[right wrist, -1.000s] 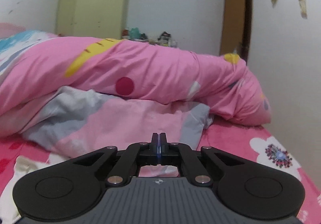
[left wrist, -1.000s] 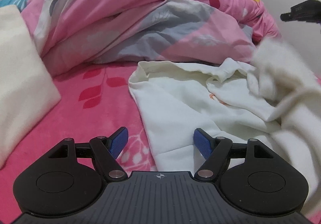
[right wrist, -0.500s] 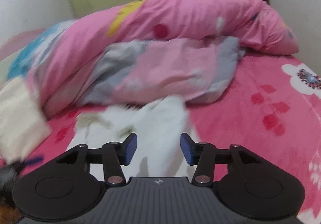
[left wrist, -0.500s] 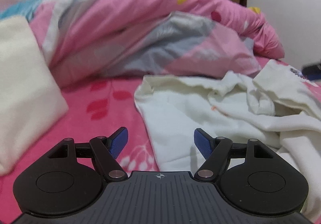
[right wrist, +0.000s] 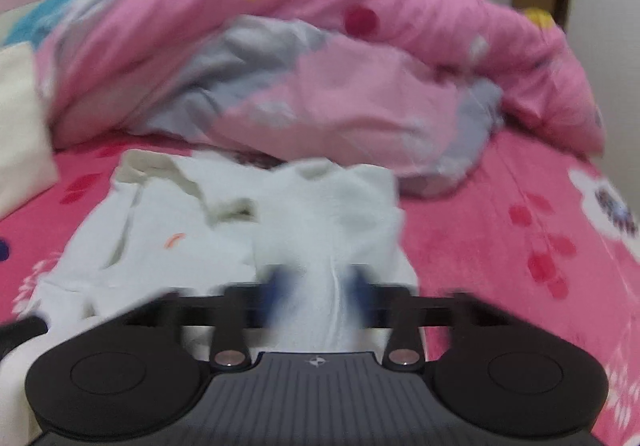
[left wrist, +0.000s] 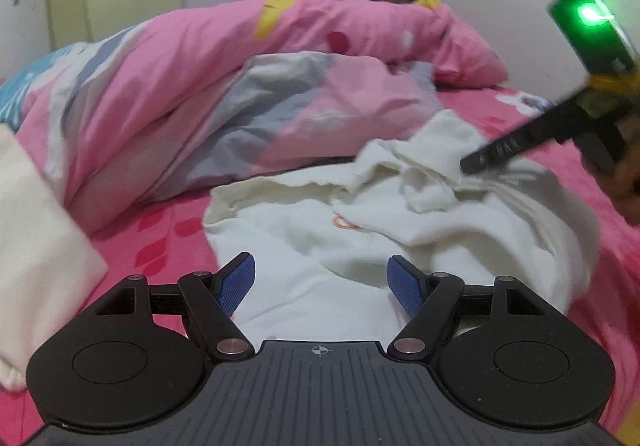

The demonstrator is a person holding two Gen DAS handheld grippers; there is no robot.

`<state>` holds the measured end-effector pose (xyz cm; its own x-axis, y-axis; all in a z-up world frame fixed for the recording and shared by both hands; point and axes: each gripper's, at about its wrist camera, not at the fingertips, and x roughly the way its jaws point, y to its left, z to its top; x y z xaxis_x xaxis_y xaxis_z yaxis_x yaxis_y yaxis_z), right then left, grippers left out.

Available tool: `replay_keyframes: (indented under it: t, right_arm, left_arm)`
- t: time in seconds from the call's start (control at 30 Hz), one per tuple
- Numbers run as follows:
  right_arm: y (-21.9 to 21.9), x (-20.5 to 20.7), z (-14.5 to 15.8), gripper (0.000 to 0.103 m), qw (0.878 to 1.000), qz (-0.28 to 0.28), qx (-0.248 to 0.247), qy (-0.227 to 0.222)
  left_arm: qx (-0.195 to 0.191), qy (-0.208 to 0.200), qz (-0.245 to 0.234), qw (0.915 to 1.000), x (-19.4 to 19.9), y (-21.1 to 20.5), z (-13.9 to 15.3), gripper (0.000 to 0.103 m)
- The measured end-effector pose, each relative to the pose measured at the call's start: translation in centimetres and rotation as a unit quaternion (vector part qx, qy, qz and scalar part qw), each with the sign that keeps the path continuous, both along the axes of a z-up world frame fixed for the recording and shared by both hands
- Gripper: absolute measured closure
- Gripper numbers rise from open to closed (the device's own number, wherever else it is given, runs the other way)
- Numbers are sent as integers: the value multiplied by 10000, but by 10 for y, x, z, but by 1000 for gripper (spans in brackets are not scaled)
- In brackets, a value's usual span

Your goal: Fold clothes

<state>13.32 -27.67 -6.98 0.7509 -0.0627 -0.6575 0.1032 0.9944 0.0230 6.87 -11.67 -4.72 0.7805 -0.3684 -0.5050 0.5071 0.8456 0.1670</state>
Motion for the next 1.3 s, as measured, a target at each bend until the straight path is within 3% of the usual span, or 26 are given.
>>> replay_keyframes:
  t: [0.07,0.17,0.37,0.63,0.77,0.87,1.0,1.1,1.2,1.3]
  right_arm:
    - [-16,-17,5,93,9987,-175,461,-159]
    - [-30,-63,21,94,9957,-395,638,-545]
    - [-55,-159,43,94,9819,-747,1469,-933]
    - [-74,-227,1,95,9569,-1324,2517,-582]
    - [-72,-234,-32,94,9623,-1482,2279,-72]
    - [-69,-236,-33,85,9690,-1465,1987,94]
    - [-74,-246,-2,73,9795,-1557,1253,-272]
    - [-78,-250,23,70,9791,-1605,977,-781]
    - [-69,-233,38,62,9811,-1062,1264,-1012]
    - [-43,-196,43,59,9824,-214,1614,-918]
  left_arm:
    - [122,-13,-25,9999,-2,-2,-3,29]
    - [111,19,-15,9999,-1,-2,-3,29]
    - [-112,99,6,9999,-6,3,2,29]
    - [-520,290,32,9982,-17,14,13,29]
    - [-578,451,160,9972,-14,16,12,29]
    - [-595,513,338,9963,-8,19,11,29]
    - [-625,509,597,9950,3,26,10,29]
    - [-608,569,776,9935,14,30,5,29]
    - [-600,729,856,9918,27,31,-2,29]
    - [-538,927,907,9901,38,32,-9,29]
